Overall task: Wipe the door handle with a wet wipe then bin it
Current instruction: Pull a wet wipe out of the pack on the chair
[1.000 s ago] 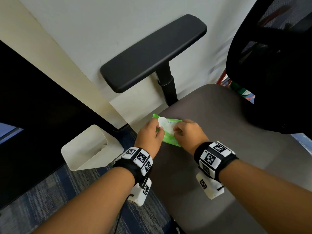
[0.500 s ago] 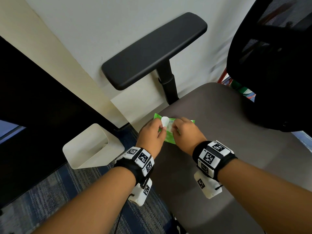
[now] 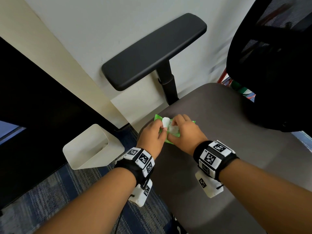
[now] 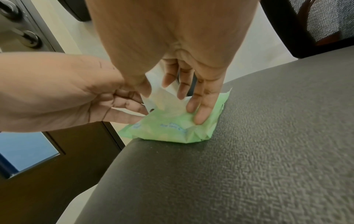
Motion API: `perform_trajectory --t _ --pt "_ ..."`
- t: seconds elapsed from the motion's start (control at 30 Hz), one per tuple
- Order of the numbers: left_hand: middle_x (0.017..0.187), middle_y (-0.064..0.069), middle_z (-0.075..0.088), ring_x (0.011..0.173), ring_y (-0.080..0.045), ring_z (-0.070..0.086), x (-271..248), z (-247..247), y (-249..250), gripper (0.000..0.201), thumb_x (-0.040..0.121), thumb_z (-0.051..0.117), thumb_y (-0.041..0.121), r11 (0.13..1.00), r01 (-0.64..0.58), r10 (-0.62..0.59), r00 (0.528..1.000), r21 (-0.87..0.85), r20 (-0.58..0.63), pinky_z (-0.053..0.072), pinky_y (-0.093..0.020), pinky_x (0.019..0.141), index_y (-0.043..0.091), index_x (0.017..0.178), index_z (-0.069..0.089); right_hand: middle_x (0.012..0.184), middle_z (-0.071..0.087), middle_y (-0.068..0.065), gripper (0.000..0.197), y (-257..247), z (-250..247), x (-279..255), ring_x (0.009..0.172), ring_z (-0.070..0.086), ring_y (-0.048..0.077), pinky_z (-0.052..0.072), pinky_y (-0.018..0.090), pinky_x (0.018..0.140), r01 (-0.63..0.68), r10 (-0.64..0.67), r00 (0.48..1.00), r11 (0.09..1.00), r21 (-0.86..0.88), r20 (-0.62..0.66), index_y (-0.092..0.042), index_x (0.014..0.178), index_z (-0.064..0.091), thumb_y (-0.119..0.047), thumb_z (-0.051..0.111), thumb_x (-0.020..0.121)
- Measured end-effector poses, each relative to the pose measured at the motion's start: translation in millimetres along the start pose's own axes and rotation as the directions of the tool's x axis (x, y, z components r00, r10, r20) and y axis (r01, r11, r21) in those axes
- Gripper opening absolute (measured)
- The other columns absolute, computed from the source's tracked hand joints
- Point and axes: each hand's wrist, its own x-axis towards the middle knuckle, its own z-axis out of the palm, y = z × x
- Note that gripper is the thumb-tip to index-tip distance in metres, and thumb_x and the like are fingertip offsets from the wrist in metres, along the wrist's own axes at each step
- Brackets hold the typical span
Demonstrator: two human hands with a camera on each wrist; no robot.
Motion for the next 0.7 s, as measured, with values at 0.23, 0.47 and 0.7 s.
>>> perform_trajectory --t 0.23,0.47,0.7 --pt "0.082 -0.013 0.059 0.073 -0.031 0.056 0 1 -1 0.015 0.091 0.054 0.021 1.0 0.011 -0.011 1.0 -0.015 -0.002 0.05 -0.048 0.069 0.008 0.085 0.051 0.098 0.054 0.015 0.018 3 4 0 0.081 0.058 0.038 0.051 0.041 0.069 0.061 -0.064 0.997 0.994 -0.094 -0.035 -0.005 0.102 0.063 -0.018 0.054 0.093" --pt "0.086 -0.013 0.06 0.075 -0.03 0.057 0 1 0 0.017 0.092 0.053 0.023 1.0 0.016 -0.016 1.0 -0.023 0.013 0.05 -0.048 0.07 0.006 0.087 0.052 0.088 0.061 0.012 0.009 5 0 -6 0.069 0.057 0.038 0.043 0.035 0.055 0.157 -0.165 0.985 0.98 -0.123 -0.057 -0.01 0.096 0.05 -0.019 0.047 0.095" --pt "0.086 -0.013 0.06 0.075 -0.031 0.057 1 -1 2 0.017 0.092 0.053 0.022 1.0 -0.007 0.007 1.0 -0.014 0.005 0.05 -0.048 0.069 0.006 0.085 0.051 0.091 0.058 0.008 0.01 3 -6 -8 0.067 0.054 0.035 0.046 0.038 0.057 0.135 -0.139 0.99 0.985 -0.108 -0.026 -0.011 0.099 0.044 -0.02 0.041 0.098"
